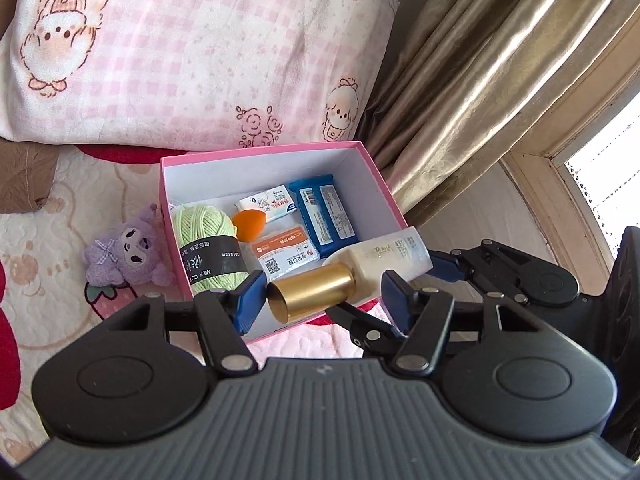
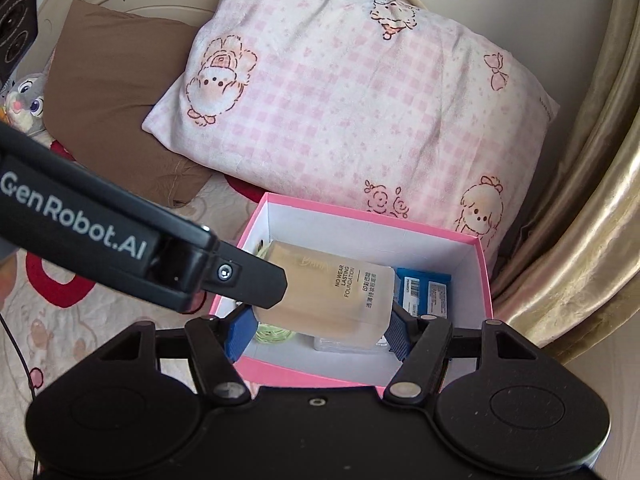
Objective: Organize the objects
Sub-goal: 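Lower the bottle into the box and open the left gripper, then raise the open left gripper away from the pink box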
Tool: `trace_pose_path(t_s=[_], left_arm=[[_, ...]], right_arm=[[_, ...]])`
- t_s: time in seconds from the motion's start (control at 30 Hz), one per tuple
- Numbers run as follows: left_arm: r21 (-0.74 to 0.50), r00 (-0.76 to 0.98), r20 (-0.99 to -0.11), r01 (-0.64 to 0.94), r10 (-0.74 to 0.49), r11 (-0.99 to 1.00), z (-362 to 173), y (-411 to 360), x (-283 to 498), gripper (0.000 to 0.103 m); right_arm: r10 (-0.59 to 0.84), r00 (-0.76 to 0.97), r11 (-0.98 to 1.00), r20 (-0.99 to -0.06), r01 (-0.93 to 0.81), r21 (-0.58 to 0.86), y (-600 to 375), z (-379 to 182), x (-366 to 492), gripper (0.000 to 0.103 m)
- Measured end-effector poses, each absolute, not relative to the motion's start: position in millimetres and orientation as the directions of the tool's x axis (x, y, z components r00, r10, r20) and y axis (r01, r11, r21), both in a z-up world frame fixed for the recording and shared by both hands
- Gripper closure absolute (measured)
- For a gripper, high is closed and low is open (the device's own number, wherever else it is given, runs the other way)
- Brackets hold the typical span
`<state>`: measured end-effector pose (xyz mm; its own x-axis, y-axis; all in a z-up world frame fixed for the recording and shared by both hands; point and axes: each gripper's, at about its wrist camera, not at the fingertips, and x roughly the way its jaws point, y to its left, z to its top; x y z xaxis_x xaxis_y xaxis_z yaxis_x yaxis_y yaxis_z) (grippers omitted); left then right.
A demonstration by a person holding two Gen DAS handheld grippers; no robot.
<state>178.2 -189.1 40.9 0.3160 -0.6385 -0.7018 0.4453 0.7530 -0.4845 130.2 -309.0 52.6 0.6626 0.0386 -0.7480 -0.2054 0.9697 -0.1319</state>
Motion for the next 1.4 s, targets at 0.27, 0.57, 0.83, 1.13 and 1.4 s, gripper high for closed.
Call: trace_pose_path(t_s=[0.27,0.57,0.83,1.13,1.4], left_arm=[[-0.507,0.242,-0.765,0.347,-0.597,0.789,-11,-235,218,0.042],[-0.616,0.113,-0.755,0.219,-0.646,0.757,-72,-247,239,0.043],[-0.619,0.069,-0.774,0.126,-0.629,0.775,-101,-257,248,0.044],[-0.566,0.078,-0.816,0.093,-0.573,0.819,-112,-259,249,0.045],[-0.566,0.07,-0.819,0.071,-0.57,0.821,-116,-259,248,0.045]], right_arm=[[0.075,0.521,0.981,-0.85,-0.192,-0.031,-353,5,180,0.033],[0.097,0.422,0.973,-0.902,-0.231,-0.004,-377,-35,206,0.033],[0.145,0.262,0.965,-0.954,-0.252,0.078,-393,-65,232,0.033],[0.223,0.119,0.954,-0.968,-0.23,0.192,-405,-89,255,0.033],[0.215,0.104,0.954,-0.971,-0.236,0.186,-398,-103,254,0.037]])
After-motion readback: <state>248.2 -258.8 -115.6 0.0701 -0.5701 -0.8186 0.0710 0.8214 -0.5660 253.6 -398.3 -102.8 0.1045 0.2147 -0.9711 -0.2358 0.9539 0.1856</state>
